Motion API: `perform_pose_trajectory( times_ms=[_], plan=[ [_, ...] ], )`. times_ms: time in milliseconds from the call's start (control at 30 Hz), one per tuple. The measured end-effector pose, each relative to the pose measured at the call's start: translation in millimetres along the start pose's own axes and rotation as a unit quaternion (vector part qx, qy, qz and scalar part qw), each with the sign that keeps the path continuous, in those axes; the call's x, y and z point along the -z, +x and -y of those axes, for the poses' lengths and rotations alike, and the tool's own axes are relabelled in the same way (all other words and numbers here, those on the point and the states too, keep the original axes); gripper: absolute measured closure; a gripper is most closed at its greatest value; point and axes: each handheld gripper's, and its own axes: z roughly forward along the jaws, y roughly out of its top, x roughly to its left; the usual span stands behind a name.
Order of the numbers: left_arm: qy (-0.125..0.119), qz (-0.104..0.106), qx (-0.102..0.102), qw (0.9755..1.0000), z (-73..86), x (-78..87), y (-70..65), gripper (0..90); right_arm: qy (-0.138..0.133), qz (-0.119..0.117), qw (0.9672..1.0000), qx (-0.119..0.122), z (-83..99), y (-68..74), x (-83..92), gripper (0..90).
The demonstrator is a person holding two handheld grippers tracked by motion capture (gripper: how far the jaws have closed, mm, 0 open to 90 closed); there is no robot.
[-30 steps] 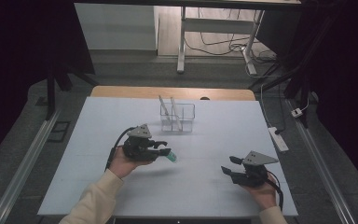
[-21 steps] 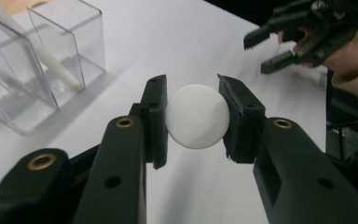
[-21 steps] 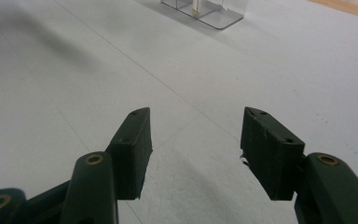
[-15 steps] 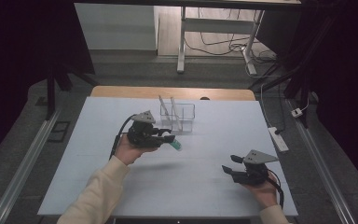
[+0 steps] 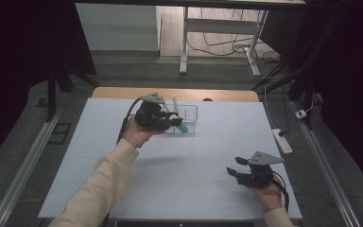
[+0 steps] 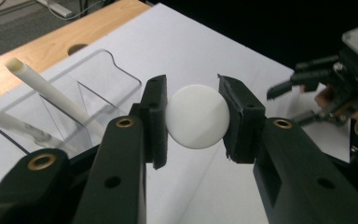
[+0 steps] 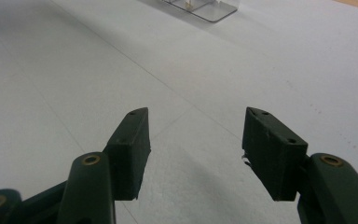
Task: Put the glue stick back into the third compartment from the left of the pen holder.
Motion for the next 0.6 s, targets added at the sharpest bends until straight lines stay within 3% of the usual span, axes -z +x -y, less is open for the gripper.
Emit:
perform_pose_trajectory(
  times_ms=[600],
  plan=[
    [0.008,-0.043,0.047,0.9979,-30.2,-28.9,37.0,64.5,0.001,0.004,1.0,-0.007,1.7,-3.1,1.3,40.3]
  ],
)
